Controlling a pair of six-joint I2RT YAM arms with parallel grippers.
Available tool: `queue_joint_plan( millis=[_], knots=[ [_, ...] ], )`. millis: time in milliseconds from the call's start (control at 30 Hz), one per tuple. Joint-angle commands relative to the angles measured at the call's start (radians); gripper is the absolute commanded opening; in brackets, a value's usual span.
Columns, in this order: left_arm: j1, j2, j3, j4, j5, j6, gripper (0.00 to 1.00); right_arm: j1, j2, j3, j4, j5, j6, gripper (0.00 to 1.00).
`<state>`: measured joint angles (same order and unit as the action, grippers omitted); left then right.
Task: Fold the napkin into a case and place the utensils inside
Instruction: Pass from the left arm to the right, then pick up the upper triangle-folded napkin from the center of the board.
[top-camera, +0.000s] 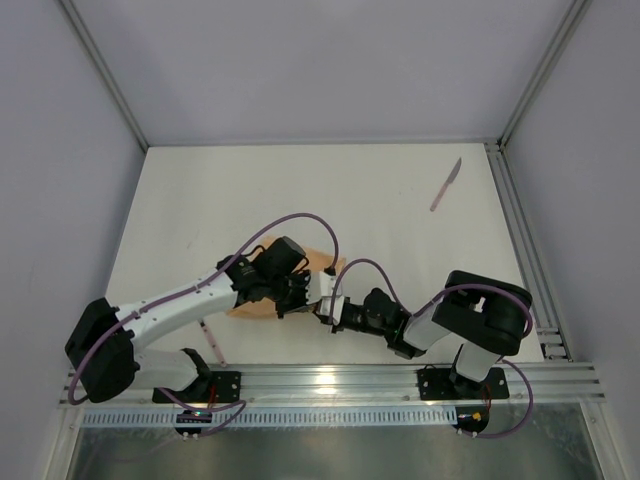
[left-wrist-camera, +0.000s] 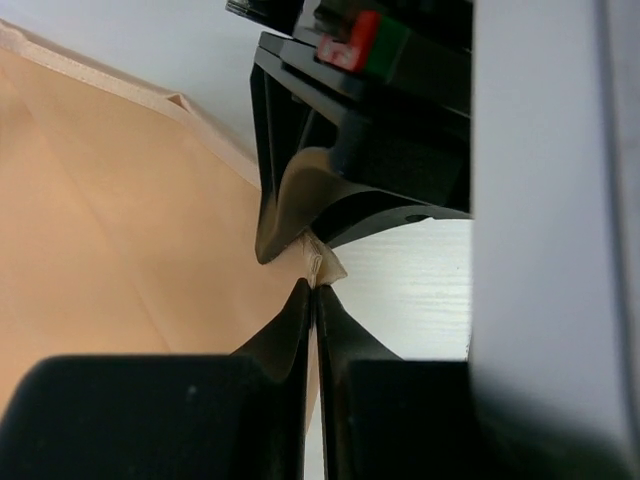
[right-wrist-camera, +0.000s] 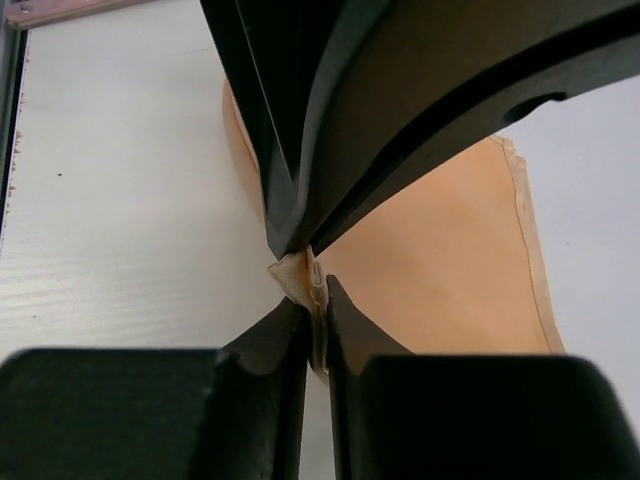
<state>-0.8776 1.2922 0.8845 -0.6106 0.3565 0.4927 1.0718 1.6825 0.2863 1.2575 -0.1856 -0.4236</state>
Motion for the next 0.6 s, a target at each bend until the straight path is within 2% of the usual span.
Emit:
queue_joint_plan(
  millis=[0, 67, 167, 200, 267, 300, 400, 567],
  knots=[
    [0.006, 0.004, 0.03, 0.035, 0.032, -0.019, 0.0, 0.005, -0.001, 0.024, 0.376, -0.011, 0.032, 0.12],
    [0.014, 0.002, 0.033, 0.037, 0.027, -0.026, 0.0, 0.007, -0.001, 0.019, 0.376, 0.006, 0.036, 0.04],
    [0.029, -0.01, 0.039, 0.04, 0.015, -0.046, 0.27, 0.004, -0.009, 0.017, 0.373, 0.044, 0.058, 0.04],
    [0.035, -0.016, 0.039, 0.037, 0.013, -0.046, 0.42, 0.001, -0.017, 0.019, 0.358, 0.046, 0.069, 0.04],
    [0.055, -0.042, 0.044, 0.028, 0.016, -0.046, 0.49, -0.018, -0.033, 0.037, 0.32, 0.046, 0.124, 0.04],
    [0.061, -0.05, 0.045, 0.017, 0.015, -0.045, 0.59, -0.021, -0.055, 0.043, 0.263, 0.049, 0.149, 0.04],
    [0.075, -0.082, 0.041, -0.001, 0.006, -0.023, 0.67, -0.058, -0.081, 0.083, 0.15, 0.031, 0.247, 0.04],
    [0.075, -0.146, -0.074, 0.109, -0.096, -0.011, 0.69, -0.122, -0.092, 0.077, 0.174, -0.006, 0.327, 0.04]
  ],
)
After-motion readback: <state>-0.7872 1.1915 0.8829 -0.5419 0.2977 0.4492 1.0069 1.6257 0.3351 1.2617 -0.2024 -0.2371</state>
